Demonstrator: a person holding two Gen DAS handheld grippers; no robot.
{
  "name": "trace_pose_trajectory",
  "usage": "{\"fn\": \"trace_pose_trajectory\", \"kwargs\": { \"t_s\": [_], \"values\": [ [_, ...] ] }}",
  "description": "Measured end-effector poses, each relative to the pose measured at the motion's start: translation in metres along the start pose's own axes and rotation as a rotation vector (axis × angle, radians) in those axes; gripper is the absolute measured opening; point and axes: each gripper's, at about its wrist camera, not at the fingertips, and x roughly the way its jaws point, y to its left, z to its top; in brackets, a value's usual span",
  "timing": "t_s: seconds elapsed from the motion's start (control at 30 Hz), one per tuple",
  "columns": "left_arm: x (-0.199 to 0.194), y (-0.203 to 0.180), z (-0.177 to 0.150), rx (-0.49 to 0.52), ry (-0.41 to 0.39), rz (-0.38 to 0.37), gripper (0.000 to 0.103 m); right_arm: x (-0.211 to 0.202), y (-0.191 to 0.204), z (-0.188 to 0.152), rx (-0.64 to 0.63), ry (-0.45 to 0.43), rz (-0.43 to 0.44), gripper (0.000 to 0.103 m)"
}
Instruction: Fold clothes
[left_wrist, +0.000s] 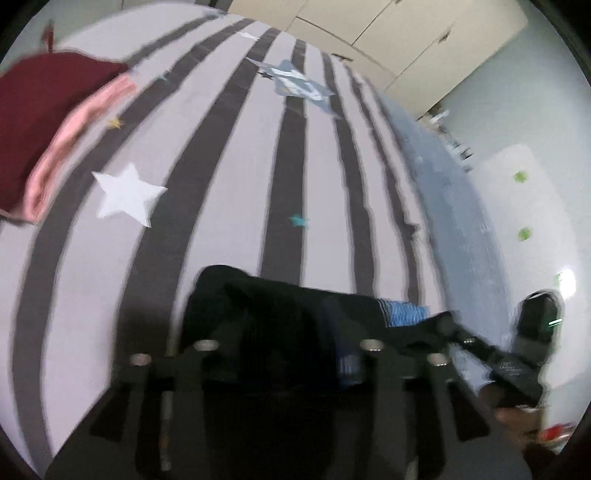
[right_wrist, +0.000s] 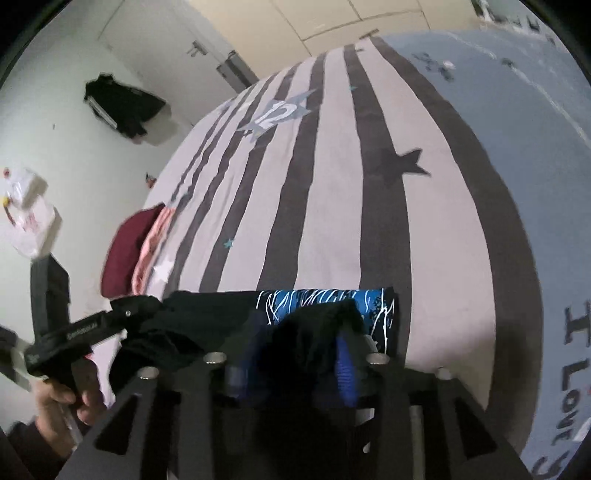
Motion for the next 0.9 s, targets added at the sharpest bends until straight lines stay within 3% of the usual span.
{"fn": "trace_pose_trajectory", "kwargs": {
  "t_s": [0.03, 0.13, 0.23, 0.3, 0.43, 0.47, 0.53, 0.57, 0.63, 0.7, 0.77, 0.8, 0.83, 0.9],
  "values": [
    [-0.003, 0.001, 0.003, -0.007, -0.011, -0.001, 0.055, -0.002, -0.005, -0.001, 0.018, -0.012, 0.007, 0.050],
    [-0.016, 0.002, 0.009, 0.030, -0.092, 0.088, 0.067, -0.010, -0.024, -0.001, 0.088, -0.049, -0.012, 0.052],
    [-0.027, -0.002, 0.008, 0.101, -0.130, 0.179, 0.067, -0.021, -0.027, -0.004, 0.089, -0.095, -0.085, 0.052],
    [-0.045, -0.010, -0.001, 0.152, -0.180, 0.197, 0.067, -0.036, -0.009, -0.011, 0.018, -0.153, -0.156, 0.052],
    [-0.073, -0.037, -0.037, 0.340, -0.247, 0.211, 0.066, -0.057, 0.035, -0.035, -0.139, -0.213, -0.196, 0.052],
    [-0.074, -0.046, -0.047, 0.407, -0.245, 0.209, 0.064, -0.059, 0.047, -0.043, -0.181, -0.216, -0.201, 0.052],
    [-0.065, -0.060, -0.060, 0.500, -0.207, 0.204, 0.036, -0.051, 0.067, -0.056, -0.260, -0.187, -0.205, 0.051],
    [-0.054, -0.066, -0.064, 0.528, -0.174, 0.204, 0.032, -0.043, 0.076, -0.061, -0.296, -0.171, -0.211, 0.051],
    [-0.028, -0.070, -0.066, 0.565, -0.122, 0.232, 0.014, -0.029, 0.085, -0.065, -0.324, -0.151, -0.209, 0.050],
    [0.000, -0.062, -0.060, 0.557, -0.080, 0.281, 0.012, -0.007, 0.088, -0.061, -0.318, -0.129, -0.217, 0.050],
    [0.019, -0.048, -0.050, 0.521, -0.070, 0.328, 0.012, 0.018, 0.083, -0.056, -0.315, -0.102, -0.273, 0.041],
    [0.027, -0.037, -0.044, 0.495, -0.081, 0.344, 0.010, 0.030, 0.079, -0.054, -0.313, -0.090, -0.311, 0.039],
    [0.028, -0.030, -0.040, 0.469, -0.094, 0.357, 0.002, 0.036, 0.068, -0.051, -0.295, -0.094, -0.357, 0.034],
    [0.022, -0.025, -0.040, 0.440, -0.122, 0.406, 0.002, 0.042, 0.048, -0.046, -0.241, -0.111, -0.429, 0.027]
  ]
}}
